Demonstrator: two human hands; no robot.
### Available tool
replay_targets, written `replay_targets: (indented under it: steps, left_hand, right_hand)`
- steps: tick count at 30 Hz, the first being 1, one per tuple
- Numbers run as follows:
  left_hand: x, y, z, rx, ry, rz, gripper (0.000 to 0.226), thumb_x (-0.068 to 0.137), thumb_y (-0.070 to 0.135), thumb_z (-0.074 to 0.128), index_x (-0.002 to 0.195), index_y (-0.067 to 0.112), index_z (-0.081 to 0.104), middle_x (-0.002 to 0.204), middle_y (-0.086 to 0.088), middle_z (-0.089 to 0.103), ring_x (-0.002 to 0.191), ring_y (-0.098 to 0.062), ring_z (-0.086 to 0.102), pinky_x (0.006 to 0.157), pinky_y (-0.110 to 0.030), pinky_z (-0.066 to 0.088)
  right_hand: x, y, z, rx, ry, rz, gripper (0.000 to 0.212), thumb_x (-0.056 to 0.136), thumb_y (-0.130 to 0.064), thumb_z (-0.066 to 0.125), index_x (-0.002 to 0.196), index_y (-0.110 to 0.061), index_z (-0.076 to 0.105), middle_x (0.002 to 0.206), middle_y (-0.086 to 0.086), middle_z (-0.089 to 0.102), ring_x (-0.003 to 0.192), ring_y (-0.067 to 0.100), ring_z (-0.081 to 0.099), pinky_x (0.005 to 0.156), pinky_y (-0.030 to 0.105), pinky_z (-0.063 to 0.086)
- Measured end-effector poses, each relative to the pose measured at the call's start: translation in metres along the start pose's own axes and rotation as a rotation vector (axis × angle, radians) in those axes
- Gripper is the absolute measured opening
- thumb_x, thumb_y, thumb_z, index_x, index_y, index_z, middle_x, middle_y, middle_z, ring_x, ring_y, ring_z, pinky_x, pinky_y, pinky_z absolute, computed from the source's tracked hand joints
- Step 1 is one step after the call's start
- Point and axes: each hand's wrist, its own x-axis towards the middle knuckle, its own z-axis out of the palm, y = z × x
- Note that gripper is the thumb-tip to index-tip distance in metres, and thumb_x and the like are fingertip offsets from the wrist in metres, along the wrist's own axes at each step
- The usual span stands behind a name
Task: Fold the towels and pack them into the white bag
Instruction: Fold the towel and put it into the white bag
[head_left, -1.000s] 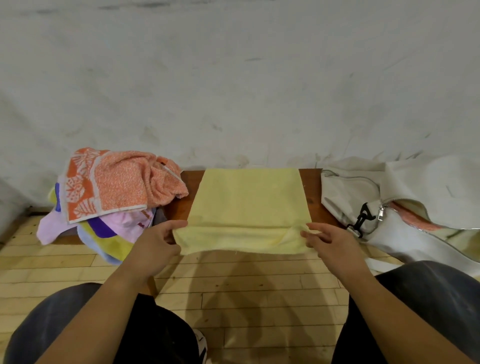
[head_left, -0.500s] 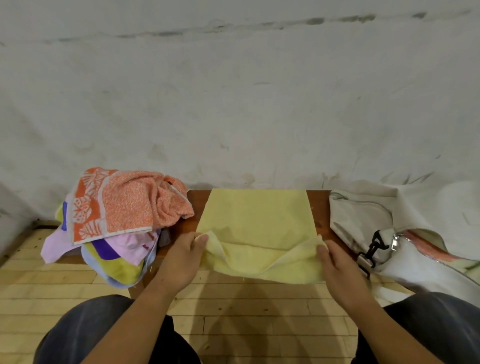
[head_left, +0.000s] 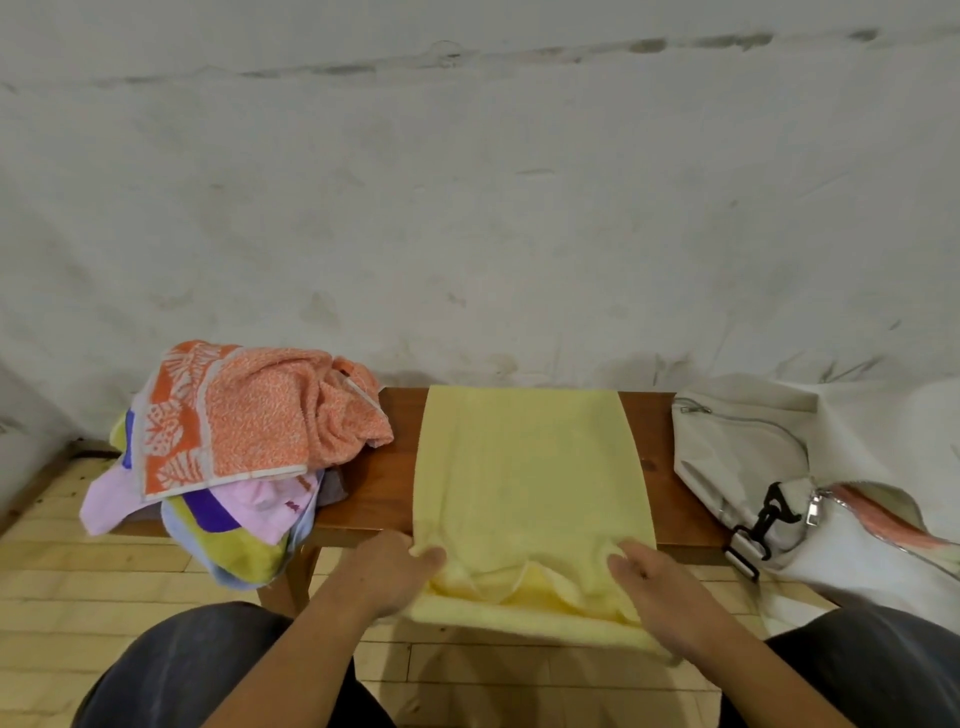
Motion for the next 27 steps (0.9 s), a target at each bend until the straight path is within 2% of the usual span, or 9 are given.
replay_targets:
  steps: [2,5,7,9,13,15,19,22,27]
  left_hand:
    - [-0.007,-0.001,-0.004,0.187,-0.161,0.018,0.055,0.091,0.064,0.056,0.126,0.023,0.065,0.12,0.006,0.065,0.108,-0.014,0.06,0.092,-0.03,0.046]
    - [-0.018,-0.002,-0.009,0.466,-0.348,0.084,0.061,0.089,0.07,0.052,0.138,0.033,0.056,0.141,0.006,0.056,0.126,-0.017,0.053,0.106,-0.032,0.04]
    - [-0.017,-0.005,-0.009,0.416,-0.323,0.077,0.07,0.089,0.071,0.052,0.145,0.029,0.05,0.149,0.007,0.049,0.133,-0.017,0.049,0.108,-0.03,0.037]
    - [-0.016,-0.002,-0.014,0.245,-0.165,0.06,0.081,0.089,0.07,0.055,0.149,0.017,0.044,0.153,0.002,0.046,0.136,-0.016,0.046,0.105,-0.027,0.037]
    - [-0.005,0.004,-0.016,0.019,0.192,0.303,0.048,0.089,0.07,0.048,0.094,0.022,0.056,0.107,0.009,0.053,0.093,-0.007,0.052,0.078,-0.022,0.041]
    - [0.002,0.006,-0.014,-0.022,0.295,0.387,0.051,0.089,0.069,0.045,0.094,0.021,0.063,0.113,0.011,0.048,0.101,-0.005,0.049,0.084,-0.021,0.04]
    - [0.012,0.009,-0.012,-0.002,0.192,0.449,0.068,0.089,0.073,0.039,0.128,0.024,0.065,0.152,0.019,0.038,0.138,-0.004,0.034,0.113,-0.027,0.032]
    - [0.011,0.015,-0.005,0.094,0.084,0.39,0.086,0.087,0.076,0.034,0.149,0.017,0.048,0.162,0.011,0.03,0.147,-0.007,0.027,0.119,-0.025,0.023]
    - [0.008,0.023,0.007,0.253,0.142,0.371,0.063,0.102,0.054,0.044,0.148,0.012,0.048,0.16,0.003,0.035,0.142,-0.012,0.038,0.113,-0.025,0.03]
  right_hand:
    - [-0.005,-0.002,-0.006,-0.175,-0.244,0.011,0.02,0.104,-0.044,0.043,0.09,-0.036,0.054,0.091,-0.014,0.056,0.08,0.002,0.052,0.075,0.025,0.04]
    - [-0.012,-0.001,-0.011,-0.507,-0.526,-0.043,0.028,0.099,-0.053,0.045,0.088,-0.03,0.056,0.088,-0.014,0.056,0.084,0.005,0.052,0.08,0.03,0.04]
    - [-0.011,0.001,-0.011,-0.437,-0.523,-0.079,0.026,0.099,-0.056,0.045,0.091,-0.034,0.058,0.09,-0.017,0.055,0.089,0.006,0.054,0.08,0.028,0.04]
    - [-0.008,-0.002,-0.008,-0.217,-0.319,-0.152,0.017,0.103,-0.054,0.044,0.107,-0.042,0.056,0.098,-0.02,0.053,0.095,0.002,0.051,0.082,0.022,0.039]
    - [-0.004,-0.011,-0.009,0.219,0.283,-0.329,0.026,0.104,-0.038,0.048,0.084,-0.025,0.059,0.069,-0.006,0.053,0.064,0.002,0.048,0.061,0.019,0.039]
    - [-0.003,-0.011,-0.011,0.227,0.383,-0.351,0.03,0.106,-0.029,0.048,0.08,-0.017,0.055,0.063,-0.01,0.05,0.058,0.002,0.045,0.056,0.019,0.038]
    - [0.006,-0.009,-0.005,-0.047,0.273,-0.29,0.021,0.108,-0.032,0.042,0.118,-0.028,0.059,0.105,-0.023,0.063,0.095,-0.01,0.057,0.081,0.012,0.042]
    - [0.016,-0.002,0.006,-0.248,0.231,-0.307,0.043,0.109,-0.032,0.038,0.151,-0.024,0.044,0.149,-0.017,0.041,0.142,0.002,0.036,0.119,0.025,0.028]
    - [0.009,-0.009,0.004,-0.373,0.212,-0.266,0.043,0.11,-0.032,0.034,0.151,-0.023,0.042,0.144,-0.008,0.053,0.133,0.012,0.049,0.113,0.03,0.035]
